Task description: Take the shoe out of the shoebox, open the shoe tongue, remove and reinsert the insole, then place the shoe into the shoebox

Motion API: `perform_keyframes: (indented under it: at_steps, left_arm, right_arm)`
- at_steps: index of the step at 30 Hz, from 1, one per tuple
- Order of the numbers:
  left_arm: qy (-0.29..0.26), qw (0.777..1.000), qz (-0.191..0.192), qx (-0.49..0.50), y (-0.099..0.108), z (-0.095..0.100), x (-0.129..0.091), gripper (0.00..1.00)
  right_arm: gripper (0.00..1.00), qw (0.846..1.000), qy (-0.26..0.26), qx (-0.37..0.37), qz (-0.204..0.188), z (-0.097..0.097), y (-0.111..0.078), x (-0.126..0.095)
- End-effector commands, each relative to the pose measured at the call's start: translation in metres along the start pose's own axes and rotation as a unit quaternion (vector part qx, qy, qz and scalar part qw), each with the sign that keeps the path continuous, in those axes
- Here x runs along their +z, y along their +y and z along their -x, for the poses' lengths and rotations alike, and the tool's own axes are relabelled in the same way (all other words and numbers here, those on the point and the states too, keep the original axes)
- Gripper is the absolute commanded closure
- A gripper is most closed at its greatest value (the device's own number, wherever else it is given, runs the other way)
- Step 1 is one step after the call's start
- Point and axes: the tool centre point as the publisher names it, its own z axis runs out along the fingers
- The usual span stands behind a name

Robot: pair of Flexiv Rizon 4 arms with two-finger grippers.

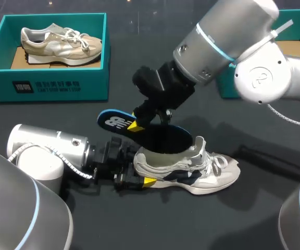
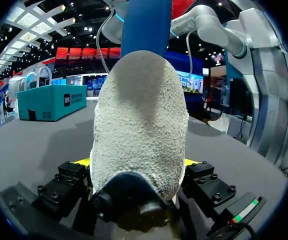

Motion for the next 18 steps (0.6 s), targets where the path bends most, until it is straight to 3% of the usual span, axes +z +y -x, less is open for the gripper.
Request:
perform_keyframes:
  at_steps: [1,12,16,18]
  left_arm:
    - [-0.001,1.0,0.001,0.0,0.002,0.001,0.003,1.0]
    - [-0.001,1.0,0.001,0.0,0.002,0.001,0.003,1.0]
    - [-0.001,1.0,0.001,0.0,0.002,0.001,0.003,1.0]
    - [-0.001,1.0,0.001,0.0,0.002,0.001,0.003,1.0]
  right_arm:
    - [1.0,0.999,-0.036,-0.017,0.033,-0.032,0.015,-0.05]
    - [1.0,0.999,-0.036,-0.017,0.033,-0.032,0.015,-0.05]
    - [1.0,0.996,-0.027,-0.001,0.089,-0.037,0.015,-0.053]
    - [1.0,0.988,-0.016,0.029,0.148,-0.046,0.011,-0.06]
